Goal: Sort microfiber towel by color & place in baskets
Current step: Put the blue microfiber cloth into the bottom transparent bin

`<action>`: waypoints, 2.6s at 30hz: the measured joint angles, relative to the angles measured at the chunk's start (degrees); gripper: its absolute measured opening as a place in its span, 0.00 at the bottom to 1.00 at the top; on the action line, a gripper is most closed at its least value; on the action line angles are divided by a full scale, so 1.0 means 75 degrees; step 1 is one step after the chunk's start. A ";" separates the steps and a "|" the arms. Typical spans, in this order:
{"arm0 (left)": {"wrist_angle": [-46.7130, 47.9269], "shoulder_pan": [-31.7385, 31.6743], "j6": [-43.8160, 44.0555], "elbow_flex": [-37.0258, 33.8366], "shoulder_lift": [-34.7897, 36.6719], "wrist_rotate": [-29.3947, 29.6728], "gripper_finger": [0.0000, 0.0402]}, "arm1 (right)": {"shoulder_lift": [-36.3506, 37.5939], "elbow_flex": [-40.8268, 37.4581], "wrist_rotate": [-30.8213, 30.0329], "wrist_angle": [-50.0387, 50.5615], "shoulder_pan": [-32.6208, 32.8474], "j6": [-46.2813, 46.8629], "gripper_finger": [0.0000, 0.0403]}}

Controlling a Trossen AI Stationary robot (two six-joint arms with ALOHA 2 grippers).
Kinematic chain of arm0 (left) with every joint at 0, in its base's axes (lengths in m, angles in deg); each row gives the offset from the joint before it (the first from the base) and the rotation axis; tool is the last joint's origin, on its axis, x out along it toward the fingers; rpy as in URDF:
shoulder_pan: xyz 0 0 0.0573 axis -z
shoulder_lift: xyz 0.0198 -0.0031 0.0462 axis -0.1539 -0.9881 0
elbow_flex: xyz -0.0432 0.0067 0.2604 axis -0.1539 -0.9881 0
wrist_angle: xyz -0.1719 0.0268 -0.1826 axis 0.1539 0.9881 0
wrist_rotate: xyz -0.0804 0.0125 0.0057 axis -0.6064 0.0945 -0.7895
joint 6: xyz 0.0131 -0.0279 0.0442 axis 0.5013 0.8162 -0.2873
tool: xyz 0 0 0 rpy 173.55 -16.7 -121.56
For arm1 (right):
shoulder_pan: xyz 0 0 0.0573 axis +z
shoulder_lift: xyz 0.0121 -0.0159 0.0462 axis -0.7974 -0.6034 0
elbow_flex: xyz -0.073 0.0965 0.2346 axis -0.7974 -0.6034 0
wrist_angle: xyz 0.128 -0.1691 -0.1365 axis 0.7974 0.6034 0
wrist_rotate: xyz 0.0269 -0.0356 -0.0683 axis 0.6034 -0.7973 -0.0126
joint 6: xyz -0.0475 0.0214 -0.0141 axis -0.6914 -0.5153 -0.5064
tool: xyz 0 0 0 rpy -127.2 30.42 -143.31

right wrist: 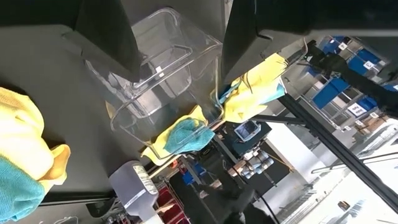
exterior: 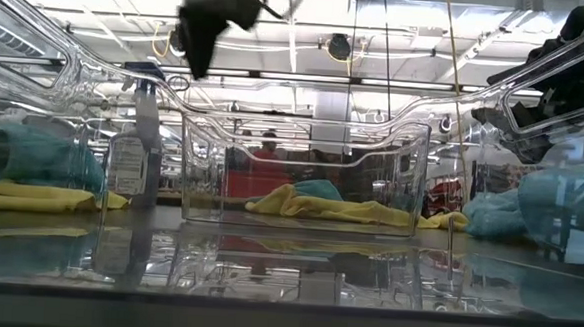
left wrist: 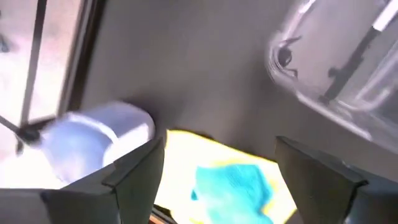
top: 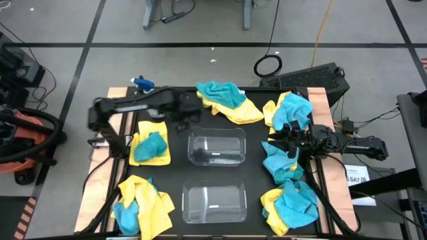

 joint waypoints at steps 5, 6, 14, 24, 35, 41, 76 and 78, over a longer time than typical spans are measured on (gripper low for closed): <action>-0.0020 0.1090 0.1608 -0.1585 0.1185 -0.0006 0.77 | 0.0000 0.0000 0.0000 0.0005 0.0001 -0.0002 0.53; -0.0032 0.1282 0.1943 -0.1893 0.1339 -0.0005 0.77 | 0.0000 0.0000 0.0000 0.0005 0.0001 -0.0003 0.53; -0.0386 0.2558 0.3744 -0.3873 0.1851 -0.0050 0.77 | -0.0003 0.0000 0.0000 0.0005 0.0001 -0.0001 0.53; -0.1299 0.3098 0.4805 -0.5696 0.1855 -0.0338 0.77 | -0.0003 0.0000 0.0000 0.0005 0.0003 0.0000 0.53; -0.2515 0.3060 0.4812 -0.6936 0.1853 -0.0399 0.51 | -0.0003 0.0000 0.0000 0.0005 0.0003 -0.0003 0.53; -0.2290 0.3067 0.4574 -0.6767 0.1853 -0.0671 0.05 | -0.0003 0.0000 0.0000 0.0005 0.0001 -0.0002 0.53; -0.5397 0.5468 -0.0627 -0.0625 0.1878 0.1468 0.02 | -0.0029 0.0000 0.0000 0.0003 0.0000 -0.0002 0.53; -0.5860 0.5548 -0.0965 -0.0625 0.1657 0.1183 0.02 | -0.0029 0.0000 0.0000 0.0005 0.0002 -0.0003 0.53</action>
